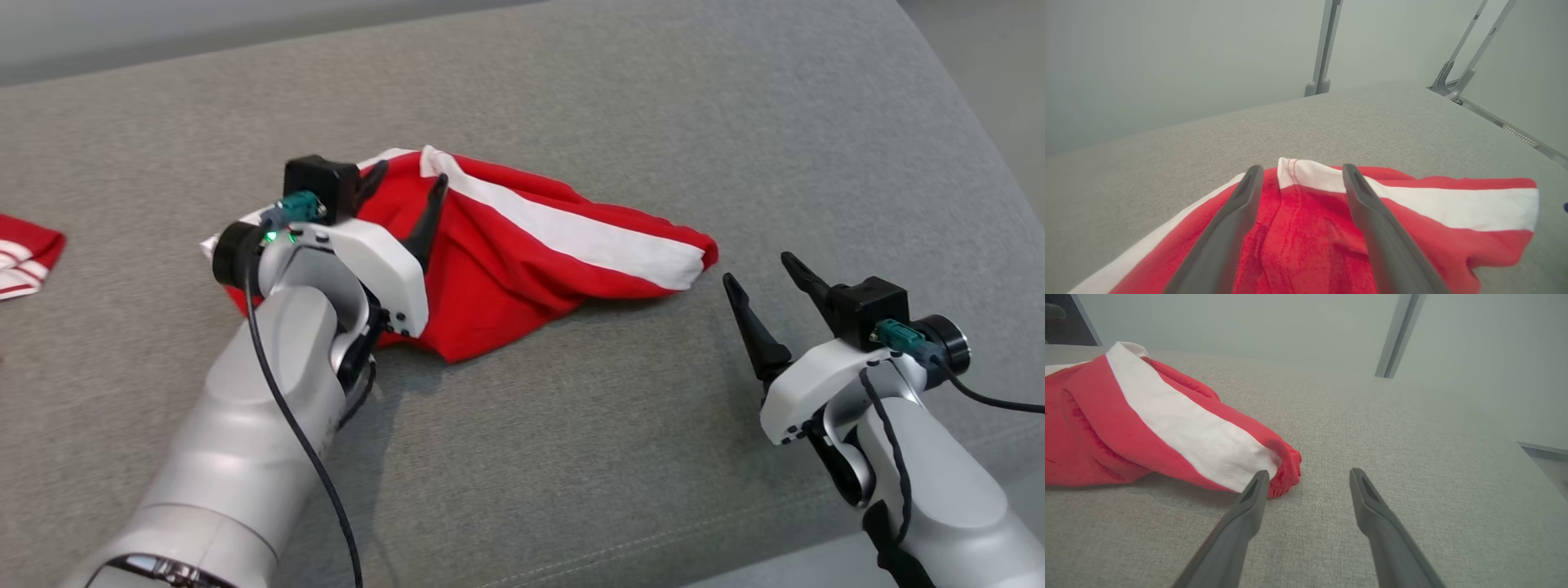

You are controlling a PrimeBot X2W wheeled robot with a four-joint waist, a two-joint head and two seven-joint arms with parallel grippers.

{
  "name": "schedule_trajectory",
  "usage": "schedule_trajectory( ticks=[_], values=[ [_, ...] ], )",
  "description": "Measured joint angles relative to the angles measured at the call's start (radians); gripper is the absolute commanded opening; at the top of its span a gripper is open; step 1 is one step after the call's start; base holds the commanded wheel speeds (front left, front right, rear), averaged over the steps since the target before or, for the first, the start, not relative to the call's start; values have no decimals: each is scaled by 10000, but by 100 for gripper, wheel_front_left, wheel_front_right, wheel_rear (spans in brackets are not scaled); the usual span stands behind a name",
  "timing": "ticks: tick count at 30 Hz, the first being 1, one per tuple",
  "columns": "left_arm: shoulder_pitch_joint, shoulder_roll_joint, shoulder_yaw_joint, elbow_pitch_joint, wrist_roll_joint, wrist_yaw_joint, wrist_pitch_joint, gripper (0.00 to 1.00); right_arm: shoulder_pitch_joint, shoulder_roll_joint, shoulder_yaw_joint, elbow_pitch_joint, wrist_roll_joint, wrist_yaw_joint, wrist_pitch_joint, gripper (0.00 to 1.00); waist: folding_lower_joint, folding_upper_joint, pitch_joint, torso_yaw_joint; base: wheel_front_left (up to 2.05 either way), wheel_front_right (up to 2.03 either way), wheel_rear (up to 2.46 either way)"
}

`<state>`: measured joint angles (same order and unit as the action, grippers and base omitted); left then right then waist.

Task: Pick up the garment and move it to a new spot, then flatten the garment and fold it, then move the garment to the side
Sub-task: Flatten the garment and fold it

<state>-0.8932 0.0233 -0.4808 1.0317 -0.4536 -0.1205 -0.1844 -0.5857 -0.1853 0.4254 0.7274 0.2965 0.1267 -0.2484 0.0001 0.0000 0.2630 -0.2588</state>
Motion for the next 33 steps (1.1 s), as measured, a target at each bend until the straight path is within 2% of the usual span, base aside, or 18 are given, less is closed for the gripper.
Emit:
schedule_trajectory(
  ticks=[6, 14, 20, 21, 22, 23, 28, 33],
  values=[
    [-755, -2, 255, 821, -593, 192, -107, 100, -20, 268, 94, -395, 2, 0, 0, 100, -1, 0, 499, -669, 0, 0, 0],
    [-1217, 92, 276, 1929, -593, 529, -125, 100, -74, 573, 337, -619, 36, 0, 0, 100, 0, 0, 837, -1322, 0, 0, 0],
    [-1240, 299, 198, 2408, -573, 871, 165, 100, -106, 571, 343, -617, 127, 0, 0, 100, 0, 0, 930, -1619, 0, 0, 0],
    [-1240, 318, 163, 2428, -570, 874, 153, 95, -108, 573, 345, -617, 127, 0, 0, 100, 0, 0, 937, -1650, 0, 0, 0],
    [-1240, 328, 134, 2429, -570, 872, 138, 35, -112, 575, 341, -619, 128, 0, 0, 100, 0, 0, 941, -1673, 0, 0, 0],
    [-1240, 318, 134, 2429, -570, 865, 25, 0, -114, 571, 332, -619, 134, 0, 0, 100, 0, 0, 945, -1682, 0, 0, 0],
    [-1243, 307, 79, 2268, -479, 865, -520, 0, -120, 552, 144, -650, 171, 0, 0, 100, 0, 0, 902, -1498, 0, 0, 0],
    [-1208, 339, 211, 1248, -412, 1060, -639, 0, -150, 481, 27, -660, 171, 0, 0, 100, 0, 0, 753, -974, 0, 0, 0]
  ],
)
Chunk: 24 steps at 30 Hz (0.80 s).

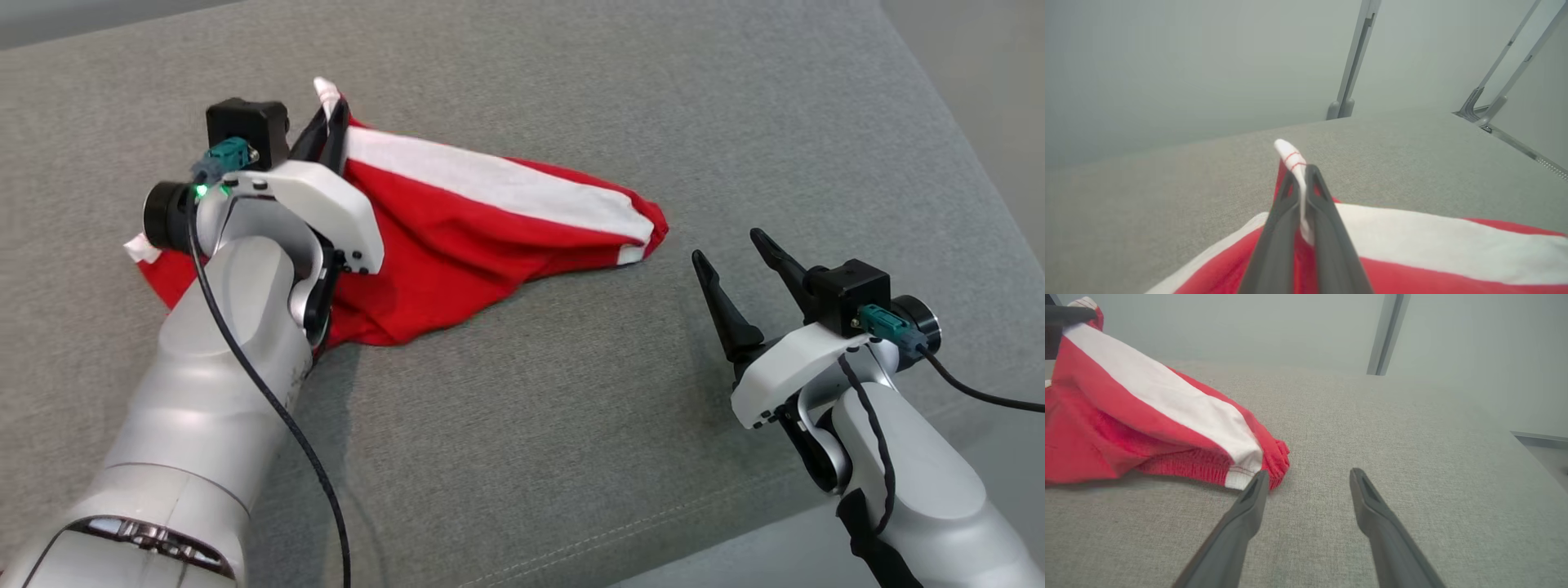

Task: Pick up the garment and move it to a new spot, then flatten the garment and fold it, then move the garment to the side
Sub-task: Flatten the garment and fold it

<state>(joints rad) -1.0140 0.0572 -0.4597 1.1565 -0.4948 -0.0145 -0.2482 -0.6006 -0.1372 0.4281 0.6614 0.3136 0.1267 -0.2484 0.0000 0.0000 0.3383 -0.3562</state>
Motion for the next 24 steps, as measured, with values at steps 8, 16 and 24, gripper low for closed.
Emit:
schedule_trajectory(
  ticks=[8, 16, 24],
  values=[
    [1493, 159, 966, -3033, 397, 428, -77, 0, 1, -224, -38, 65, 0, 0, 0, 100, 0, 0, -444, 1340, 0, 0, 0],
    [3922, -100, 1632, -4961, 934, 426, -77, 0, 382, -374, -121, 370, 44, 0, 0, 100, -1, 0, -1098, 2910, 0, 0, 0],
    [5858, -136, 1923, -5108, 1005, 320, -77, 13, 610, -529, -251, 621, 219, 0, 0, 100, 0, 0, -1772, 4069, 0, 0, 0]
  ],
)
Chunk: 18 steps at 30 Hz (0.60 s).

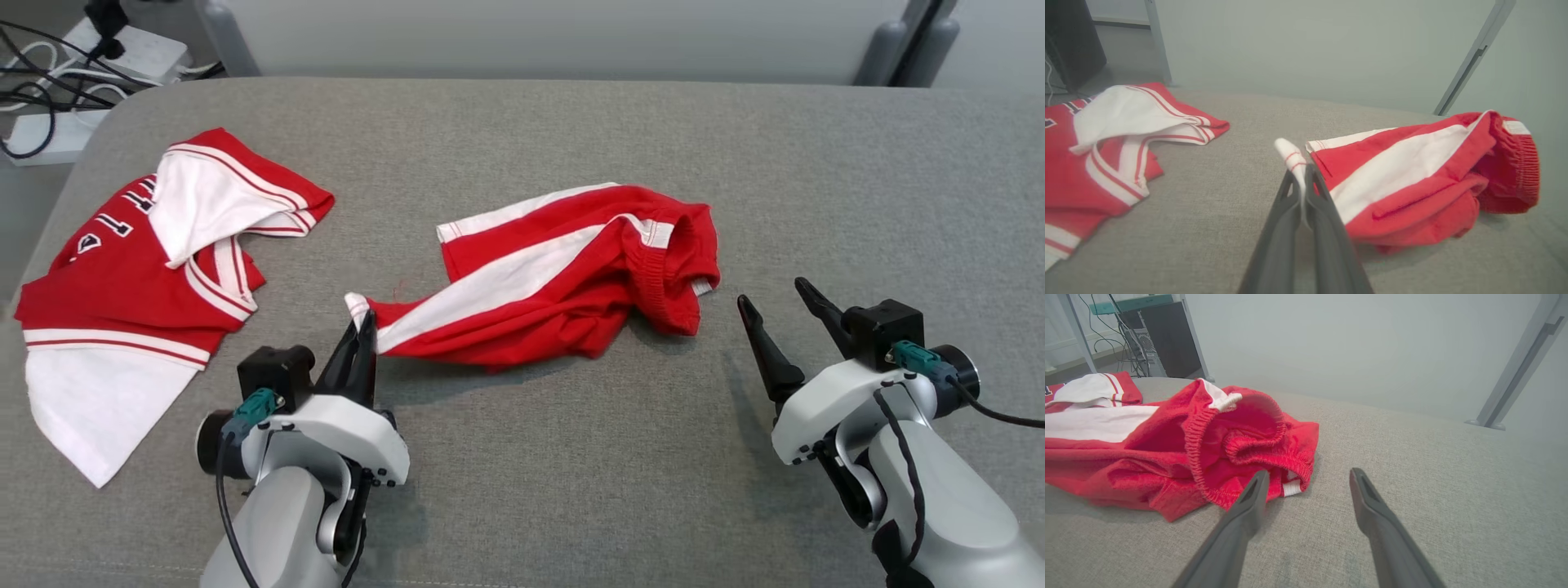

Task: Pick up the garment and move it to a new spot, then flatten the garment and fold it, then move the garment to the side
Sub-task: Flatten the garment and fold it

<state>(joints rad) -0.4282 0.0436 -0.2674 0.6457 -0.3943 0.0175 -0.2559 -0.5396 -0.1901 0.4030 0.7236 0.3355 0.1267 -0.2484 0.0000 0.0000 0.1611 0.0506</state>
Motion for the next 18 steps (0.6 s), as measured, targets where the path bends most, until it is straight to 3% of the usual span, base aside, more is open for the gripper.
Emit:
schedule_trajectory(
  ticks=[1, 2, 13, 18],
  values=[
    [76, -4, 12, 115, 0, -4, 0, 71, 0, 13, 25, 10, 6, 0, 0, 100, 0, 0, -74, 71, 0, 0, 0],
    [127, -15, 46, 199, -4, -54, 0, 100, 2, 17, 52, 23, 19, 0, 0, 100, 0, 0, -141, 126, 0, 0, 0],
    [204, -94, 930, 151, 360, 6, 0, 100, 1, 23, 242, 42, 303, 0, 0, 100, 0, 0, -378, 165, 0, 0, 0],
    [593, -17, 1248, 309, 598, -174, 0, 100, 1, 71, 234, 48, 700, 0, 0, 100, 0, 0, -475, 224, 0, 0, 0]
  ],
)
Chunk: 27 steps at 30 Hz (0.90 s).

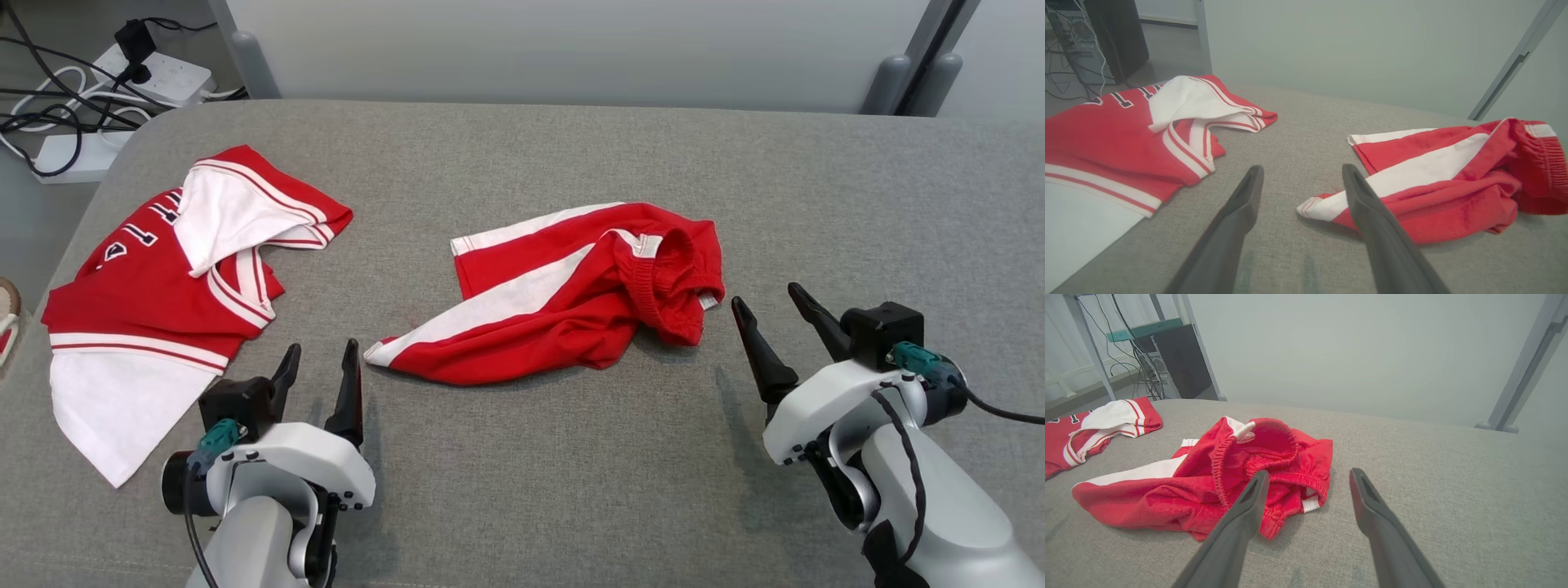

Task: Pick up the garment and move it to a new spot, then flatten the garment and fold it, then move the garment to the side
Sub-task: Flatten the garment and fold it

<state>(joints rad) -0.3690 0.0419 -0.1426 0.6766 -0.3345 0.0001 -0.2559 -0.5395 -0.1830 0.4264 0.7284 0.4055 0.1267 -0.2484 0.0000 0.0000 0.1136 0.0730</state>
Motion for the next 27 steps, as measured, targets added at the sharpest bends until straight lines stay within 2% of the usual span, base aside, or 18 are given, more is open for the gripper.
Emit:
schedule_trajectory(
  ticks=[6, 12, 19, 27],
  values=[
    [174, -19, -15, -75, 259, -142, 0, 100, -143, 245, 128, 297, 1231, 0, 0, 100, 0, 0, 57, 285, 0, 0, 0],
    [176, -59, -454, -443, 247, -257, 0, 100, -766, 201, 454, 357, 2884, 0, 0, 100, 0, -1, 233, 747, 0, 0, 0],
    [245, -75, -859, -869, 132, -155, 0, 100, -1170, 146, 1024, 539, 4481, -2, 4, 100, 0, 0, 517, 1160, 0, 0, 0],
    [367, -98, -1179, -1135, -299, 10, 0, 100, -1589, 94, 1053, 631, 6656, -2, 355, 100, 1, 0, 815, 1421, 0, 0, 0]
  ],
)
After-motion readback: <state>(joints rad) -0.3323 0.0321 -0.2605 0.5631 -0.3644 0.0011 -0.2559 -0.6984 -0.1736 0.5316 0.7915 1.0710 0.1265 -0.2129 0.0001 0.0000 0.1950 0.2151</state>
